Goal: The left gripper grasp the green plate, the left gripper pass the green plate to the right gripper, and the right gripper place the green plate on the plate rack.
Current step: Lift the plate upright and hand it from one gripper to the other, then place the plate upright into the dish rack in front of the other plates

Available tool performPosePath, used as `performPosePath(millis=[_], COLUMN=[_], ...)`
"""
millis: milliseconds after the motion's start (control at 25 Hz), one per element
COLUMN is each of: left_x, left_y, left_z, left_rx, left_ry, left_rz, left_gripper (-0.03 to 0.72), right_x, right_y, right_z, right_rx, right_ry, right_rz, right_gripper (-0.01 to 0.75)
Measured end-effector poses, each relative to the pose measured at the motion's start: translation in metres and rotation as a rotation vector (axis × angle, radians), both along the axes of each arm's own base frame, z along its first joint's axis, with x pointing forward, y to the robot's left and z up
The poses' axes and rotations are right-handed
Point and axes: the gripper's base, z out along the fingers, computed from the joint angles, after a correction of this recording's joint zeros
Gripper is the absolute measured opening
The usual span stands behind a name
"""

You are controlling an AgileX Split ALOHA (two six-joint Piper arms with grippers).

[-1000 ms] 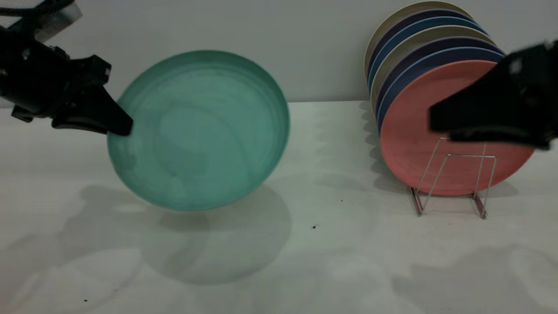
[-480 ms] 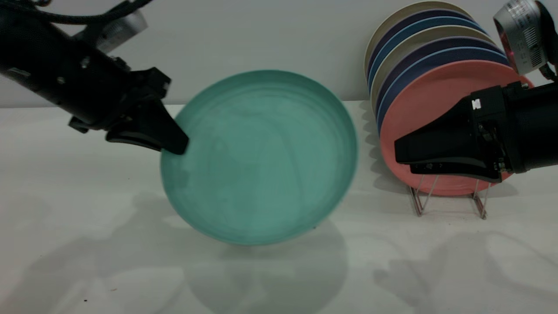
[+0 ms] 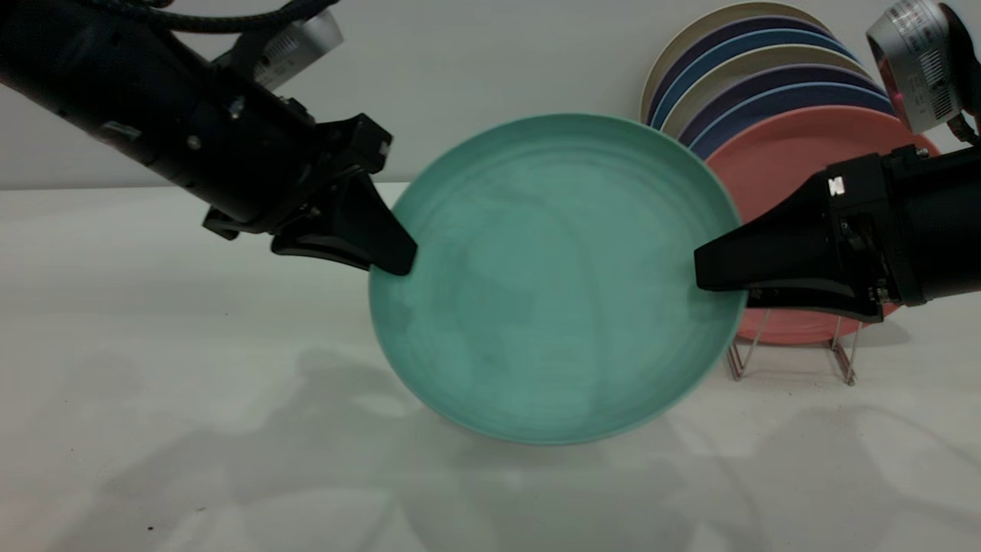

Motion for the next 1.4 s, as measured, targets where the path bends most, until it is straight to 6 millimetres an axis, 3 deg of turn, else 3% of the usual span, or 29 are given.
performPosePath(millis=[120,320,440,560,640,760,880,1160,1400], left_x=[-0.002,-0.004,-0.007,-0.011,-0.015,-0.016,-0.011,0.005,0.008], left_y=[-0.003,-0.007,-0.01,-0.013,-0.012,-0.003,0.023,0.104,0.15], left_z=[0.001,0.004,0.008,0.012,0.016,0.024,0.03,0.032,0.023], left_rx=[-0.021,-0.076,-0.129,-0.199,-0.248,-0.307,-0.273,0.048,0.335], left_ry=[0.009,0.012,0.024,0.045,0.065,0.09,0.103,0.191,0.24], left_rz=[-0.011,-0.043,-0.08,-0.134,-0.182,-0.211,-0.198,-0.059,0.083], left_gripper=[0.014,0.024,0.07,0.193,0.335,0.608,0.708,0.649,0.534], right_x=[0.0,0.001,0.002,0.002,0.0,-0.001,0.0,0.004,0.007], right_y=[0.0,-0.001,-0.005,-0.006,-0.004,-0.001,-0.005,-0.032,-0.04], right_z=[0.0,-0.001,-0.003,-0.004,-0.002,0.0,-0.001,0.006,0.063], right_rx=[-0.004,-0.004,-0.03,-0.038,-0.015,0.004,-0.021,-0.164,-0.583], right_ry=[0.001,0.014,0.031,0.031,0.024,0.014,-0.015,-0.154,-0.449], right_rz=[-0.002,-0.016,-0.051,-0.046,-0.02,0.001,0.01,0.029,0.142], right_gripper=[0.338,0.1,0.052,0.048,0.048,0.048,0.048,0.048,0.048])
